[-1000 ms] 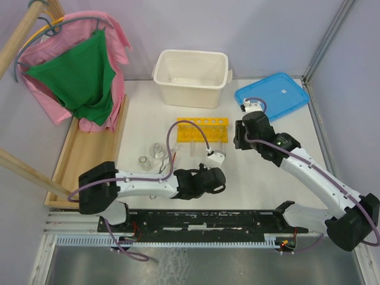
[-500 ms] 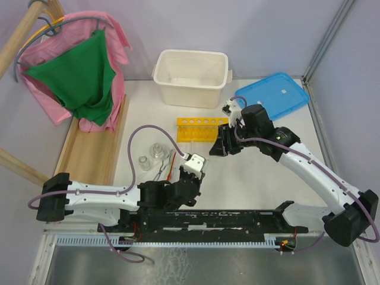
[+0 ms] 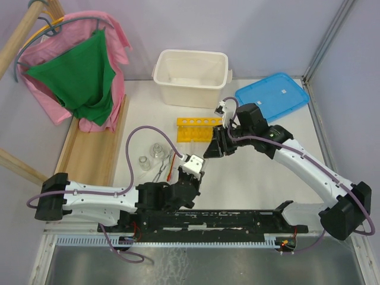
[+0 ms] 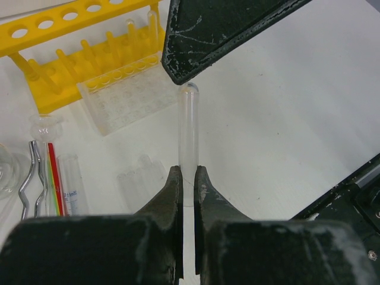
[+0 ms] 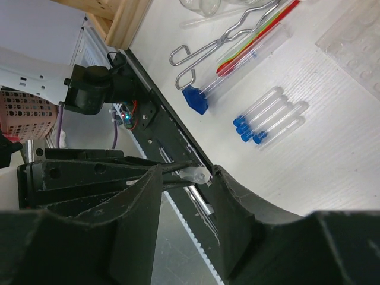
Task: Organize the chemistry lab equipment
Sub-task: Pick up the test tube at the center of the board.
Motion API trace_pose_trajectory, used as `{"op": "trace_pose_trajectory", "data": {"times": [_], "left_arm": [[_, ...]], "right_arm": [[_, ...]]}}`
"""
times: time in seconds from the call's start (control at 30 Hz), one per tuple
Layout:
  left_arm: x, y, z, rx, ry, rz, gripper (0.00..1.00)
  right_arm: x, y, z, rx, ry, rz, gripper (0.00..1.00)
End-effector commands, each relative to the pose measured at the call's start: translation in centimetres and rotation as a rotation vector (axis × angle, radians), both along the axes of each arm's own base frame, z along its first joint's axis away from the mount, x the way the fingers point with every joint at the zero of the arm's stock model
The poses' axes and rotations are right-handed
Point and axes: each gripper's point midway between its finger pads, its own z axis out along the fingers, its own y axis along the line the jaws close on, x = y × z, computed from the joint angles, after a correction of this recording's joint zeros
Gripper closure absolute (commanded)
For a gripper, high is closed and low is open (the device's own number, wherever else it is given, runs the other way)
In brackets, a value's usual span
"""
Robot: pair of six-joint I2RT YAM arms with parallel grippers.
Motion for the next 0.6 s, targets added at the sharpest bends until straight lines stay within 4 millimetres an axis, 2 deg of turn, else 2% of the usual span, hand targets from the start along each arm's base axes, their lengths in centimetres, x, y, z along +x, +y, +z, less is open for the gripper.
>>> {"op": "trace_pose_trajectory", "data": {"times": [0.0, 0.33, 0.57], "left_arm": [[0.4, -0.1, 3.0, -0.077, -0.051, 0.031, 0.97], [0.5, 0.7, 3.7, -0.11, -0.062, 0.059, 0.97], [0.6, 0.7, 3.4, -0.103, -0.063, 0.065, 0.97]], "right_arm": [[0.0, 1.0, 0.7, 0.045, -0.017, 0.035, 0.53], [-0.6, 1.5, -0.2, 0.036, 0.004, 0.065, 0.59], [-1.1, 1.7, -0.4, 0.036, 0.006, 0.083, 0.63]]}}
